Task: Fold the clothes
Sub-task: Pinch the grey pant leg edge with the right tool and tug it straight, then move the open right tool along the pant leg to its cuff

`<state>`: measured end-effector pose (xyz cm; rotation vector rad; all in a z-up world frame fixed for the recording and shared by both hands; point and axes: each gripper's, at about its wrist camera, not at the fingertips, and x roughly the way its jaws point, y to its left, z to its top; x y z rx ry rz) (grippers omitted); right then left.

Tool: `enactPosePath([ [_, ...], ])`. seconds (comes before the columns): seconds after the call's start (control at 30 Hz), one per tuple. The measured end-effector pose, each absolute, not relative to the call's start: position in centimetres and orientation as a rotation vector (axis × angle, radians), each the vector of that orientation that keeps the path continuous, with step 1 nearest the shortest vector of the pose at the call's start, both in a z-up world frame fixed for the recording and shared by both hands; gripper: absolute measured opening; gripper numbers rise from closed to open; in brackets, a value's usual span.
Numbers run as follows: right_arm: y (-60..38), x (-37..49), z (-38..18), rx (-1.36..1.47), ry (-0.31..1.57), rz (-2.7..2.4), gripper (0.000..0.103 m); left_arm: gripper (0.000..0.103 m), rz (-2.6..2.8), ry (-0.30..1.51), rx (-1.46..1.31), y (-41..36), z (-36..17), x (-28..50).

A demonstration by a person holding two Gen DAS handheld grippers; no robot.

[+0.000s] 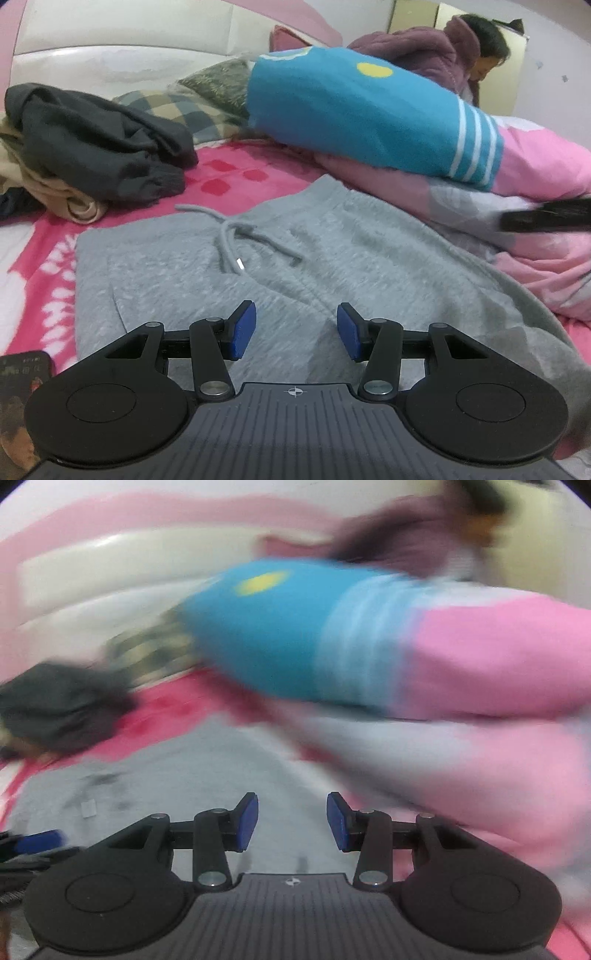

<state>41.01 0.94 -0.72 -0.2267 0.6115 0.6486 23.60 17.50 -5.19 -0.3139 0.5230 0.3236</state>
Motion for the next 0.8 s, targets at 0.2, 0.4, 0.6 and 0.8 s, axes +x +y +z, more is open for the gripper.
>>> enactPosePath([
  [0.2, 10.8, 47.1, -7.0, -0.278, 0.731, 0.756, 0.043, 0.049, 0.332, 0.539, -0.341, 18.3, -5.5, 23.5],
  [0.4, 13.4, 51.1, -8.5, -0.191, 0.757, 0.675, 0.057, 0.049, 0.336, 0.548, -0.346, 18.4, -5.7, 23.7],
  [0.6, 5.8, 47.3, -1.9, -0.06, 0.723, 0.598, 0.057, 0.049, 0.298, 0.543, -0.363, 18.6, -5.3, 23.3],
  [0.8, -10.0, 33.5, 4.9, 0.095, 0.702, 0.527, 0.065, 0.054, 0.103, 0.486, -0.36, 16.3, -3.8, 22.2],
])
